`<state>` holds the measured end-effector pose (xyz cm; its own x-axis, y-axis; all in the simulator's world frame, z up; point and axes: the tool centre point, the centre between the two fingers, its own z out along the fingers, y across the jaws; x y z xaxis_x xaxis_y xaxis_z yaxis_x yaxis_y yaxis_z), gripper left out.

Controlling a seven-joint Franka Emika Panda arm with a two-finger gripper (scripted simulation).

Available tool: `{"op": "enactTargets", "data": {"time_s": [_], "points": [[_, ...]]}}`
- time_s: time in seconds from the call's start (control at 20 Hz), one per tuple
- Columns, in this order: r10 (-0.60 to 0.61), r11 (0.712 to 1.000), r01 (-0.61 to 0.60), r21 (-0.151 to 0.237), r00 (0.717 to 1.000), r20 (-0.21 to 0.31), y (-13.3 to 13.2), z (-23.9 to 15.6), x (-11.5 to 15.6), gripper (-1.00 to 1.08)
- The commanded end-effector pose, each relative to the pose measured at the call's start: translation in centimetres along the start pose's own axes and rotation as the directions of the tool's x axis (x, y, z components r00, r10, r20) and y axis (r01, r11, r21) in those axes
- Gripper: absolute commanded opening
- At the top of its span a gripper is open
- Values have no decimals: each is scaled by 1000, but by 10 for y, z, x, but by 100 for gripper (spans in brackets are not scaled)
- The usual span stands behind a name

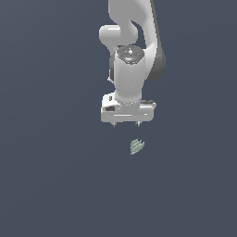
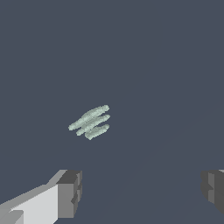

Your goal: Pick up the object and move it to a goal position.

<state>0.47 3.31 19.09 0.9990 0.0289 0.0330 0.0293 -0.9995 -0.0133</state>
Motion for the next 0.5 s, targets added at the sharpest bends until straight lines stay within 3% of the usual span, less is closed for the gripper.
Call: {"op": "enactTargets", "data": {"time_s": [0.0, 0.45], "points": [[0, 1000, 0, 0, 1000, 0, 0, 0, 0, 100], [-10, 999, 9, 35, 1000, 12, -21, 5, -1, 100]]}}
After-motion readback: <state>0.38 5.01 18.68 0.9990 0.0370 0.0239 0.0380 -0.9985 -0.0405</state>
